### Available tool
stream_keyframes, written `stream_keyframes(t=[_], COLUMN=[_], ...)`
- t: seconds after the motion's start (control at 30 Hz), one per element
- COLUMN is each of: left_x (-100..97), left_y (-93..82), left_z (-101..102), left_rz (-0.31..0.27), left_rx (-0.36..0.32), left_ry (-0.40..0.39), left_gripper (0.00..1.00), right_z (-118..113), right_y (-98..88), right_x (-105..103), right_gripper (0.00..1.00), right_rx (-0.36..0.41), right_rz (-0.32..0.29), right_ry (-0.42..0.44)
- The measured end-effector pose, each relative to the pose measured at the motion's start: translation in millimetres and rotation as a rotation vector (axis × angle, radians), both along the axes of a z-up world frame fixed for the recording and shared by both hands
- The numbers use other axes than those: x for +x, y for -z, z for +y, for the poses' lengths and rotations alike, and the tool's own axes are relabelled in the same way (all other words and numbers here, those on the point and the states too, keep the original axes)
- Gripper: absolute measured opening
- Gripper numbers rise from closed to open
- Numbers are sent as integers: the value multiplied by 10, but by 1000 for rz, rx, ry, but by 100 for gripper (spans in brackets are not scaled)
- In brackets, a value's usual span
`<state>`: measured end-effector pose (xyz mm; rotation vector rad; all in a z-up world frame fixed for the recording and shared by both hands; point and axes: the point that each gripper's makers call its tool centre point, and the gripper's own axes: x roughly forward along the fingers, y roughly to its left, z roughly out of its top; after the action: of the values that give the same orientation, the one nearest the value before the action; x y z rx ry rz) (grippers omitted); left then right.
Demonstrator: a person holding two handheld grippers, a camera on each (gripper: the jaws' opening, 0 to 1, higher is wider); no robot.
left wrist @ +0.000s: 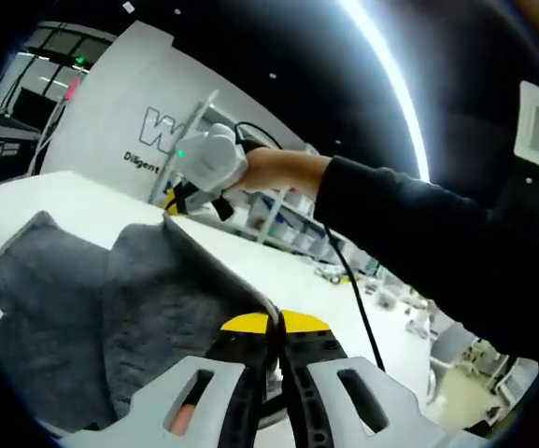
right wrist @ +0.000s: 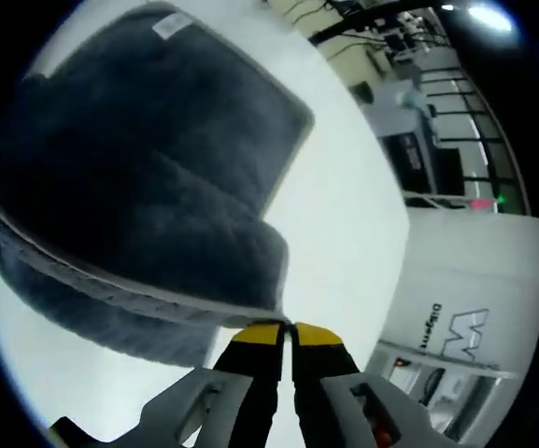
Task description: Open the folded towel by lifting each exposed corner and separating the folded layers until the towel lies flat within the target outline without major curled edges
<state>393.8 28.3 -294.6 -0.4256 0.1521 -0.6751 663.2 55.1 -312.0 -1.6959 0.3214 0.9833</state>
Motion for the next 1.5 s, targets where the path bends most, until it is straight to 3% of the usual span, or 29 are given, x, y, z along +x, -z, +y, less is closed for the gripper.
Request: stream_keyframes(t=[0.67,1.5], left_x=[92,41], left_y=[-6,54], left_z=[-653,-1495], left_rz=[-6,3], left_rx=[73,127], left_ry=[99,217], left_gripper=[1,1], right_z=[-720,-1711], right_y=[50,63], right_x=[30,22], right_gripper=[0,0], right_rx=[-14,16], right_rz=[-33,-68], right_ry=[74,180])
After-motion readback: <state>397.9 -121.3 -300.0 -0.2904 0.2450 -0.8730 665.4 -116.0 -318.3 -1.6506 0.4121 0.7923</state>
